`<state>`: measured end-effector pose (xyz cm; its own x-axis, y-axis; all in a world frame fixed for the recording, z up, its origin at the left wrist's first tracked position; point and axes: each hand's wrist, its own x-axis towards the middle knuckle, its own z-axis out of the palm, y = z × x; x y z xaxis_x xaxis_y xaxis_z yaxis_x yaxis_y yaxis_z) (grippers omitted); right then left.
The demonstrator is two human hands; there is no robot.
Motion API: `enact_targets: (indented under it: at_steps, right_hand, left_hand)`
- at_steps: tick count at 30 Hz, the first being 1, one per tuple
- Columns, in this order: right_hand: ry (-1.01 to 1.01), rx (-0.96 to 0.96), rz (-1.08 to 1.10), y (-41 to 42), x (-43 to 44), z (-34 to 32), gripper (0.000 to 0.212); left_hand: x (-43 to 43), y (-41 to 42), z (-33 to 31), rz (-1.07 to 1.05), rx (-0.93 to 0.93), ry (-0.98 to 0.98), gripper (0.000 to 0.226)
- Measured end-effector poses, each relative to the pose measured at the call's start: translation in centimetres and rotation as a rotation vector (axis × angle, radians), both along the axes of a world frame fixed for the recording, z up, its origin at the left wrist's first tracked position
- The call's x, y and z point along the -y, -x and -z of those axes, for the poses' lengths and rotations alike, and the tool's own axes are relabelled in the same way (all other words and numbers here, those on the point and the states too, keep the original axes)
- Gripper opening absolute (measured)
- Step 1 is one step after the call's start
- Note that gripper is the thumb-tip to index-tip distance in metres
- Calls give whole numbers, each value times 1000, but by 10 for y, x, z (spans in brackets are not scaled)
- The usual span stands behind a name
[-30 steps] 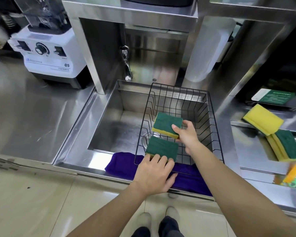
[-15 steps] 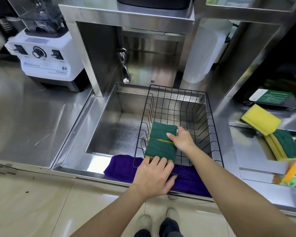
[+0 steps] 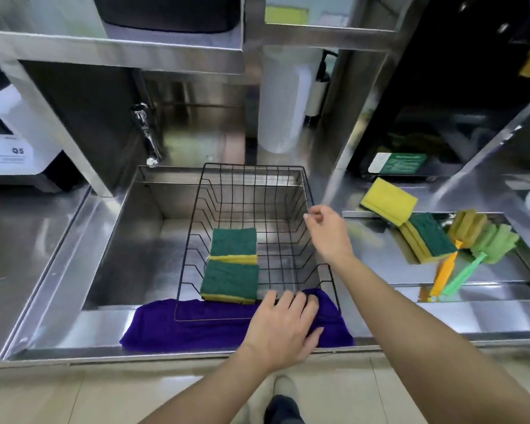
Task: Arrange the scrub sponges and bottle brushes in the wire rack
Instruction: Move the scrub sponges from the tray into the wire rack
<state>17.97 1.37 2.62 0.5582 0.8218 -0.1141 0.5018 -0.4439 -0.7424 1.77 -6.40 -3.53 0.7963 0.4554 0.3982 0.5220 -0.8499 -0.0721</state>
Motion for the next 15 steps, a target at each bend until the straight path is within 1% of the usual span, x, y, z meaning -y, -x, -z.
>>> enact_targets:
  at_steps: [2,4,6,8,11,13,15]
  right_hand:
    - [-19,57,119,-28,7,2,28]
    - [-33,196,216,-55,17,3,28]
    - [22,367,297,-83,27,4,31]
    - [104,457,388,-109,38,8,38]
    - [233,430,489,-139,53,19,56]
    - [313,373,484,-153,64,27,71]
    - [409,339,455,-163,75,34,78]
  left_hand:
    - [3,-9,2,2,-3,2,45]
    - [4,-14,4,-17,-9,2,43]
    - [5,-15,6,-35,-3,-4,42]
    - [5,-16,5,-40,-3,-10,40]
    - [5,-16,6,-36,-13,-10,38]
    - [5,-16,6,-34,-13,-4,37]
    - [5,-15,7,-31,-18,-2,36]
